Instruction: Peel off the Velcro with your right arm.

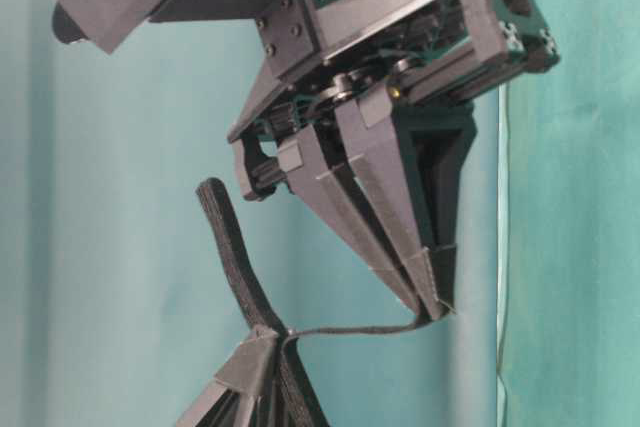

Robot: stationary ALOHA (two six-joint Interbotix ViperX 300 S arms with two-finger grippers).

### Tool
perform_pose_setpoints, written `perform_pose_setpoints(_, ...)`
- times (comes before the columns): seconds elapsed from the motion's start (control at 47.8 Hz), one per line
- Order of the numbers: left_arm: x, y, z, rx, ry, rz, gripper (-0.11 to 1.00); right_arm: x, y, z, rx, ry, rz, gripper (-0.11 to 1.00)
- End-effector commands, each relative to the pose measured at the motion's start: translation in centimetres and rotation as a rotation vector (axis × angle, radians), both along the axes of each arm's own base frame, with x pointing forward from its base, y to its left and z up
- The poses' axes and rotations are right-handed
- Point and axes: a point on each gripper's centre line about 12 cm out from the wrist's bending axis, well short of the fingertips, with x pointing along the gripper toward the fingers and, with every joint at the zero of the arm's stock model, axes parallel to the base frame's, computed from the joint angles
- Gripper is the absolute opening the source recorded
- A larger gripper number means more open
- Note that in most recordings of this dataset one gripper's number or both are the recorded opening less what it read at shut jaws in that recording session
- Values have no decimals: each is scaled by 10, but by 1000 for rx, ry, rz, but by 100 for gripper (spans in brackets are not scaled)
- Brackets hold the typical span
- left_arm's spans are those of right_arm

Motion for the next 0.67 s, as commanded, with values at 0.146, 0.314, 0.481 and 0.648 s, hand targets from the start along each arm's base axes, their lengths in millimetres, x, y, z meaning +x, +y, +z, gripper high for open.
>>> perform_pose_setpoints(0.146, 0, 0, 9, -2, -35, 0, 10, -5, 2, 24, 11, -63, 4, 11)
perform_pose_setpoints(0.314, -2, 0, 4, -1, -21, 0, 10, -10, 2, 26, 13, -69, 4, 30)
perform_pose_setpoints(0.481, -7, -1, -1, -1, -11, -2, 10, -20, 1, 26, 17, -64, 1, 29)
perform_pose_setpoints(0.648, -16, -1, -1, -1, -15, -2, 10, -32, -1, 28, 28, -62, -12, 29)
